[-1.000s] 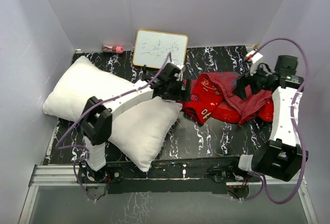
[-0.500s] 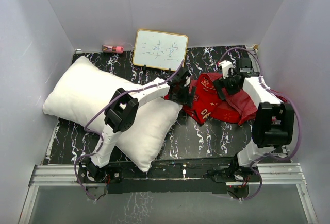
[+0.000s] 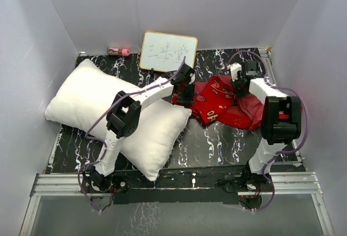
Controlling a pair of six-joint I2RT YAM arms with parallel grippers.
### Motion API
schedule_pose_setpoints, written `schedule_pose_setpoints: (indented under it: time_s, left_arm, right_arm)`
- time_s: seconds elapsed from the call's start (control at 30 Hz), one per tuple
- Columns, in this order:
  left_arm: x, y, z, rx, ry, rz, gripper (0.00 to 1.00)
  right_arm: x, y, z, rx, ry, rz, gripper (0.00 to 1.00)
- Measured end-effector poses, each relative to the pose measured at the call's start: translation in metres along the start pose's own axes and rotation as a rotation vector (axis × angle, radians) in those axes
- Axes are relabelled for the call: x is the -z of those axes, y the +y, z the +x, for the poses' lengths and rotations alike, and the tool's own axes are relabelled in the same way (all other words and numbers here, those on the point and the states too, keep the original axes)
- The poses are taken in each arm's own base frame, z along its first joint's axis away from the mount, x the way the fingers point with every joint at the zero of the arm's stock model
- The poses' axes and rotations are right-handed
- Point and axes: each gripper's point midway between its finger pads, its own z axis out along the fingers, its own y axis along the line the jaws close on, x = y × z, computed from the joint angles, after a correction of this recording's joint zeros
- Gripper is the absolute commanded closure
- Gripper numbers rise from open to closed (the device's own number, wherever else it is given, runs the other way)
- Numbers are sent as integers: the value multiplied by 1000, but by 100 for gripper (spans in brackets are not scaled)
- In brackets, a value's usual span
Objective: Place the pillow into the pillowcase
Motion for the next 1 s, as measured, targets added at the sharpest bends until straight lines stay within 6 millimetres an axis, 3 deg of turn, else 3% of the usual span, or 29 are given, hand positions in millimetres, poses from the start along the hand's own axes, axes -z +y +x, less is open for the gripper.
schedule_pose_setpoints:
  time_s: [0.07, 0.17, 0.23, 0.33, 0.47, 0.53, 0.57, 0.67, 0.73, 0.93, 1.0]
  left_arm:
    - [14, 6, -4, 11, -17, -2, 100]
    - [58, 8, -16, 18, -82, 12, 100]
    - [101, 3, -29, 8, -160, 36, 100]
    - [176, -11, -49, -24, -314, 81, 100]
    - [268, -27, -60, -76, -512, 118, 100]
    - [304, -27, -60, -100, -593, 103, 97]
    - [316, -24, -59, -108, -622, 87, 90]
    - [335, -10, -54, -126, -676, 22, 53]
    - [334, -1, -48, -137, -676, -10, 38]
    - [304, 12, -32, -145, -608, -31, 8]
    - [298, 11, -30, -162, -596, -17, 3]
  right_arm:
    - [9, -3, -11, 5, -36, -17, 92]
    - [47, -14, -42, 21, -151, -43, 92]
    - [85, -24, -69, 45, -257, -38, 92]
    - [165, -42, -118, 98, -455, 19, 92]
    - [271, -47, -169, 183, -699, 92, 92]
    - [299, -43, -179, 208, -761, 100, 92]
    - [313, -41, -183, 220, -790, 100, 92]
    - [333, -32, -188, 245, -837, 71, 92]
    - [336, -24, -188, 258, -849, 33, 92]
    - [331, 0, -180, 277, -838, -92, 92]
    - [332, 5, -177, 282, -833, -116, 92]
